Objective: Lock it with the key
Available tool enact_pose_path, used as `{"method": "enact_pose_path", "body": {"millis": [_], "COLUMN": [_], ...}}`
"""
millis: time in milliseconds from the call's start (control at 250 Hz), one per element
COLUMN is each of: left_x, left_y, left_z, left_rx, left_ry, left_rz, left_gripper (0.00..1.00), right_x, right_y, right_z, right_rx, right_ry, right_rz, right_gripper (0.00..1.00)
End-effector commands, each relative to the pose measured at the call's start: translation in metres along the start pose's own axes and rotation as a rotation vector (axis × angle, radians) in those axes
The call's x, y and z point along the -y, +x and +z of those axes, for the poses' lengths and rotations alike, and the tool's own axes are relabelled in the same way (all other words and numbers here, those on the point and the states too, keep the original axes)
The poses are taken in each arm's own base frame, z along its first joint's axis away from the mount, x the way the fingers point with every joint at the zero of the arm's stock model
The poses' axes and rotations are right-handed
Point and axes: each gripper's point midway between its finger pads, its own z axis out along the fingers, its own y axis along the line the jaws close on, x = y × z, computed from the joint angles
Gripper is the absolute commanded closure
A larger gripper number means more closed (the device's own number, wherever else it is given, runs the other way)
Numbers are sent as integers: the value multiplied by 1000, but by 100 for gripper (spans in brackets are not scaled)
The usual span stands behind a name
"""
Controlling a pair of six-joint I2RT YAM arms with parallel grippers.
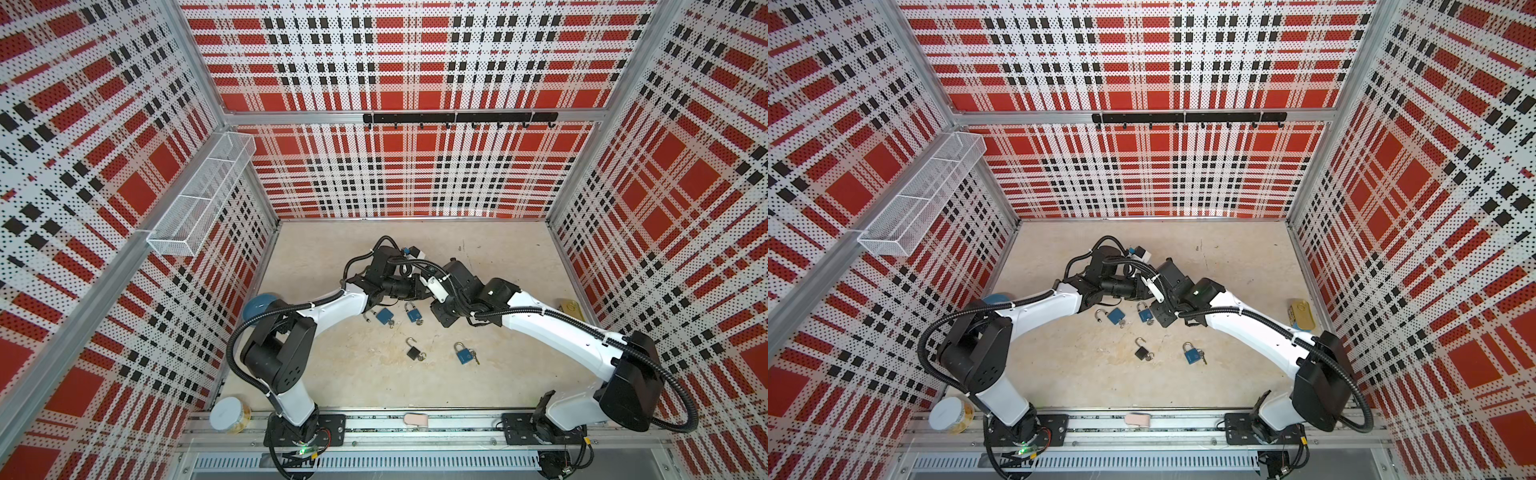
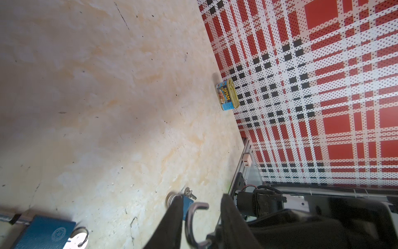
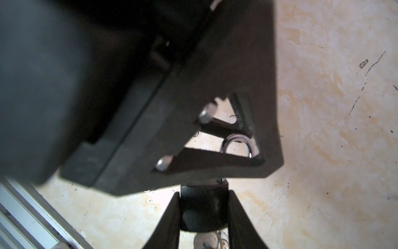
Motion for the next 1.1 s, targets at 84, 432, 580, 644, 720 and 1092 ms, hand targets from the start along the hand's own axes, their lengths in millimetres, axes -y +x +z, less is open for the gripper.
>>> {"method": "enact_pose_path", "body": {"millis": [84, 432, 580, 644, 720, 1092], "left_x": [3, 3, 3, 3, 3, 3], "left_y": [1, 4, 4, 5, 4, 5], "left_z": [4, 5, 5, 6, 5, 6], "left_rx": [-11, -22, -22, -24, -23, -27], "left_ry": [23, 29, 30, 30, 30, 34], "left_rz": [5, 1, 0, 1, 1, 0], "left_gripper": [69, 73, 77, 78, 81, 100], "right_x": [1, 3, 3, 3, 3, 2], "right_y": [-21, -23, -23, -23, -23, -26], "right_z": [-18, -20, -20, -20, -20, -23], "right_rx": [81, 88, 88, 86, 86, 99], "right_ry": [9, 19, 19, 19, 19, 16], "right_rz": [-2, -3, -3, -2, -2, -3], "right_gripper": [88, 89, 89, 89, 89, 90]}}
